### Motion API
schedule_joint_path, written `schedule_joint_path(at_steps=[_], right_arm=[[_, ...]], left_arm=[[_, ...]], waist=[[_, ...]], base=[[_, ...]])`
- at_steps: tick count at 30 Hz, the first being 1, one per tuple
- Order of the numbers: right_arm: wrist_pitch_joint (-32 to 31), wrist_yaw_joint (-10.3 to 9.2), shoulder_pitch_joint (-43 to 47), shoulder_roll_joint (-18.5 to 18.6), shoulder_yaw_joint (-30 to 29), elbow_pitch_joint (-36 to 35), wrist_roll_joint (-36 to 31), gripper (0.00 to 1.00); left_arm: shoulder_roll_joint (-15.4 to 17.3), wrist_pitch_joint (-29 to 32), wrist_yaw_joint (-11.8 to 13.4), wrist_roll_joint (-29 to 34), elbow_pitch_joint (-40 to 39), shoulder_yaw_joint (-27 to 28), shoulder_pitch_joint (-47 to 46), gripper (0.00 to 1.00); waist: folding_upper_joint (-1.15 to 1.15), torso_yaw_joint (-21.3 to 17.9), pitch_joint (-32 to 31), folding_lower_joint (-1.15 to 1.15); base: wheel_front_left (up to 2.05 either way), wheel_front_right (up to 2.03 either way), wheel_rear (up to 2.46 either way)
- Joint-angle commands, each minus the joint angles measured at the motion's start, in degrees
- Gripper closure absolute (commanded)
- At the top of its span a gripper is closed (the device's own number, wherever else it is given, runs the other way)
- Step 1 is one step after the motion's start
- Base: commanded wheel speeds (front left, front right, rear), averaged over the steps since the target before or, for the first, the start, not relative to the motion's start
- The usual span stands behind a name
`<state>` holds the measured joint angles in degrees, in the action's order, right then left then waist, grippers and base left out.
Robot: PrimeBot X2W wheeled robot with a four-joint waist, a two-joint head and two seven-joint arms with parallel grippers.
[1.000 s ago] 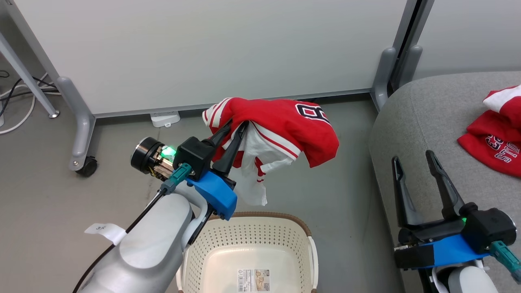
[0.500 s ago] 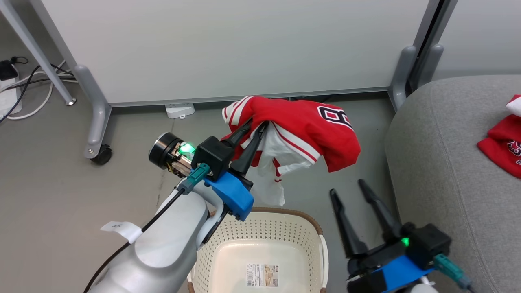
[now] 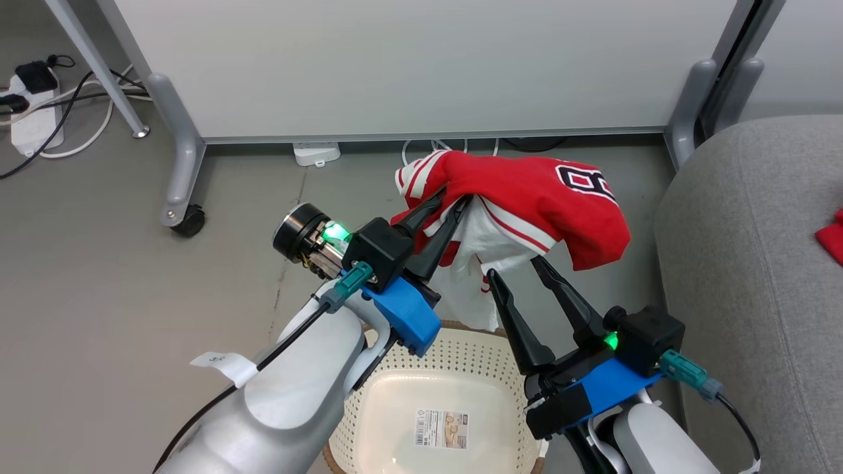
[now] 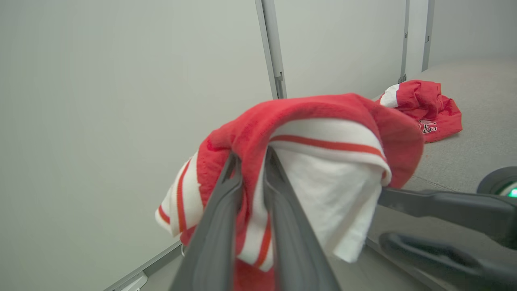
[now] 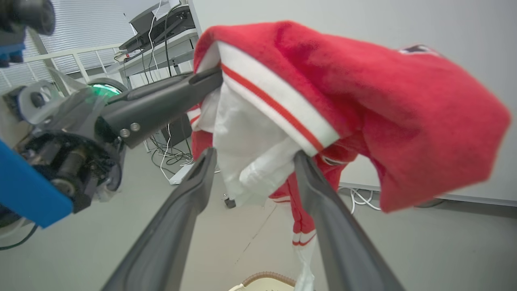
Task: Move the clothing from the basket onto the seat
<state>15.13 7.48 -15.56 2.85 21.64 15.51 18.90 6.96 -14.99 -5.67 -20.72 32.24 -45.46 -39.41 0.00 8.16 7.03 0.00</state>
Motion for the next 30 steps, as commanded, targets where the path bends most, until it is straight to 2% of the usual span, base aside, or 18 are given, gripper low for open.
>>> schedule_joint_path(at_steps=[1,10,26,28,29,30], right_arm=[[0.03,0.03,-0.87,0.06,-0.35,0.64,0.36,0.0],[0.03,0.03,-2.32,0.05,-2.59,4.05,0.87,0.0],[0.03,0.03,-6.19,0.06,-0.78,0.37,4.22,0.0],[0.03,0.03,-6.21,0.06,-0.53,0.1,4.29,0.63],[0.03,0.03,-6.19,0.05,-0.41,-0.11,4.53,1.0],[0.03,0.03,-6.09,0.05,-0.26,-0.16,4.79,1.0]], left_arm=[[-0.26,-0.29,-0.17,0.05,-0.19,-0.02,-1.14,1.0],[-1.07,-0.29,-0.49,0.6,-0.82,0.19,-1.38,1.0],[-1.46,-0.29,-0.93,1.47,-0.81,0.52,-1.4,1.0],[-1.49,-0.29,-0.96,1.57,-0.65,0.57,-1.4,1.0],[-1.52,-0.29,-1.0,1.61,-0.55,0.59,-1.4,1.0],[-1.55,-0.29,-1.05,1.61,-0.47,0.59,-1.38,1.0]], waist=[[0.0,0.45,0.38,0.0],[0.0,1.76,1.27,0.0],[0.0,2.21,2.06,0.0],[0.0,2.2,2.07,0.0],[0.0,2.21,2.06,0.0],[0.0,2.21,2.04,0.0]], base=[[0.0,0.0,0.0],[0.0,0.0,0.0],[0.0,0.0,0.0],[0.0,0.0,0.0],[0.0,0.0,0.0],[0.0,0.0,0.0]])
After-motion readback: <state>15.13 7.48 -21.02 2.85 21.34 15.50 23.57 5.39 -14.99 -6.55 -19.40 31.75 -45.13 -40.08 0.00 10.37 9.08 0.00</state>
